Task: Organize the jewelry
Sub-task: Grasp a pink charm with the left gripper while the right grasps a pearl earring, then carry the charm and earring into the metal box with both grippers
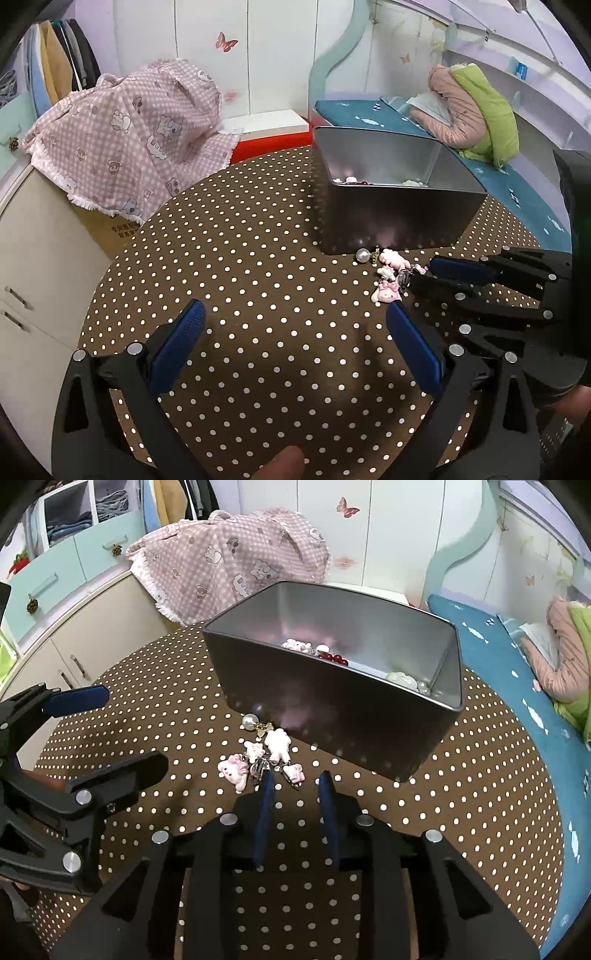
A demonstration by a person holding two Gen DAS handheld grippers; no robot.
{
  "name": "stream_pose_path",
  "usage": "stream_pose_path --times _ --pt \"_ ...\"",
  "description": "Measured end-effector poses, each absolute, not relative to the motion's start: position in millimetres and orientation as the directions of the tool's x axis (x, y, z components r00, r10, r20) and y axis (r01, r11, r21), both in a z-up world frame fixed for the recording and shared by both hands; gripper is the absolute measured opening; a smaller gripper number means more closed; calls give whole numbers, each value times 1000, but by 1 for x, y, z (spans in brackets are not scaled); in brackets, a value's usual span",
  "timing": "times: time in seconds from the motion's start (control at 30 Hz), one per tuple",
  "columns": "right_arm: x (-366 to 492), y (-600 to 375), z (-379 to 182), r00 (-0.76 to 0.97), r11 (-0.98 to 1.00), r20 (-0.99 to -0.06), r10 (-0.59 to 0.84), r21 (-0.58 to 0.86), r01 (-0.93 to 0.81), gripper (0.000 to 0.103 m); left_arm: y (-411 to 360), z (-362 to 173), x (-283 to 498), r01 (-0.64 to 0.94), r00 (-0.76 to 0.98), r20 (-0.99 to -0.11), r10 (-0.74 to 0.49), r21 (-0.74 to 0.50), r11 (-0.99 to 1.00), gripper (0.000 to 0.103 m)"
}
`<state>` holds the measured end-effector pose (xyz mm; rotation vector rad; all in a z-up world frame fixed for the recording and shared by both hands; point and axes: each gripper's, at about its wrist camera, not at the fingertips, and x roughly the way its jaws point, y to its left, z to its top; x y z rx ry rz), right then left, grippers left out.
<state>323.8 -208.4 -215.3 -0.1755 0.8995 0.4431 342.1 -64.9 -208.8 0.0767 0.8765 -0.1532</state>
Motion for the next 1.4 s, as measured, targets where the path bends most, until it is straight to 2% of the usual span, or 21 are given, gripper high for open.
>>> stream_pose_path --times 0.17,0.2,0.27,0.3,0.8,0.87,0.97,1.03,1.07,1.13,1.4 --pt "328 -203 -216 537 871 -781 319 18 -491 26 -66 -211 345 170 621 -776 -111 -5 985 98" --pt "329 -202 -216 537 868 -782 316 10 -497 24 -66 -211 346 169 620 -776 -112 -7 986 98" --pt "330 -203 -215 541 871 -783 305 0 -491 12 -67 -212 347 173 618 -778 -116 -10 985 98" --pt "329 -206 -215 539 873 -782 314 15 -487 11 -69 -212 348 176 617 -778 -118 -10 984 98" --pt "305 -266 -198 585 920 -731 352 154 -361 11 -104 -236 375 240 581 -807 -102 50 970 97" --pt "303 -268 -196 590 922 -728 350 157 -353 11 -102 -237 376 248 571 -810 -131 18 969 89" --pt "301 -270 -195 592 924 -727 348 158 -348 11 -105 -235 377 276 582 -798 -158 11 961 61" --pt "299 -270 -194 592 924 -727 348 159 -348 11 -109 -232 375 307 578 -795 -184 3 952 28" --pt "296 -269 -193 594 924 -726 347 157 -348 11 -110 -232 373 323 571 -796 -201 -7 946 22" --pt "295 -269 -190 597 924 -723 349 158 -349 11 -107 -231 370 348 550 -797 -250 -53 936 16" --pt "286 -266 -175 614 919 -705 356 144 -367 11 -70 -225 340 341 540 -783 -309 -133 931 16"
